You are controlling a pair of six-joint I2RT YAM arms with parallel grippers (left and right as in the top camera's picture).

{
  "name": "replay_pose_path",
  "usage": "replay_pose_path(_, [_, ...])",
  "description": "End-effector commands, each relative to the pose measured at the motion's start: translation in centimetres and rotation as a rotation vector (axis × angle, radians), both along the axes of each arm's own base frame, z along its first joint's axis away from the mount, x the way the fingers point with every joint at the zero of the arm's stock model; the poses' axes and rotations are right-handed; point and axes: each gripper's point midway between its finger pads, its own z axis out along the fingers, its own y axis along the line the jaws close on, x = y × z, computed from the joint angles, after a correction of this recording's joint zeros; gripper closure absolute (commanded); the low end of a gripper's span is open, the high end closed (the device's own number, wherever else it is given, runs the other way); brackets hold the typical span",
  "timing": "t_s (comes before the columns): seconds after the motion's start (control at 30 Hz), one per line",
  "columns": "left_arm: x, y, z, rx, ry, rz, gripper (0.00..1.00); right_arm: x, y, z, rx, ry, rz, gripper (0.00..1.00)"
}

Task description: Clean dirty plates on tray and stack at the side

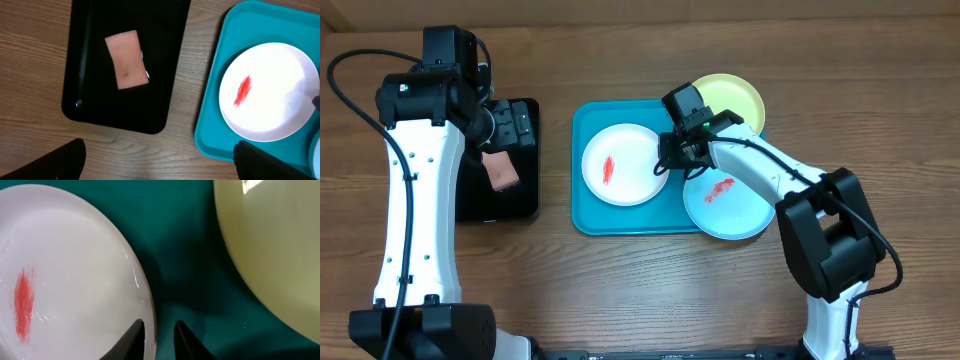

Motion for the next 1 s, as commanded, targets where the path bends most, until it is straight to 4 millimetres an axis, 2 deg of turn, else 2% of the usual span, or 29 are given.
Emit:
replay_pose_path(0.0, [0.7,0.0,0.6,-0.001,-0.027,0.013,0.06,0.4,0.7,-0.1,0.024,0.003,0.005,0.78])
replay_pose_path(0.07, [0.7,0.0,0.6,-0.002,-0.029,0.020,0.07,0.4,0.7,-0.1,0.024,0.004,0.004,0.80])
replay_pose_path(0.17, [0.7,0.0,0.6,-0.006,-0.028,0.029,0.07,0.3,0.7,-0.2,0.023,0.005,0.005,0.87])
replay_pose_path(0.53, [0.8,0.2,0.1,-0.010,-0.016,0.065,0.07,-0.6,0.3,-1.9,0.016,0.018,0.008,0.88])
replay_pose_path(0.7, [0.9,0.2,-0.3,-0.010,-0.004,0.065,0.08,-0.6,0.3,-1.9,0.015,0.018,0.007,0.96])
replay_pose_path(0.83, [1.2,0.2,-1.2,-0.012,0.022,0.068,0.09,-0.8,0.2,-2.0,0.014,0.022,0.007,0.96])
replay_pose_path(0.97, [1.4,0.2,-2.9,-0.020,0.077,0.101,0.14,-0.7,0.2,-2.0,0.017,0.024,-0.001,0.96])
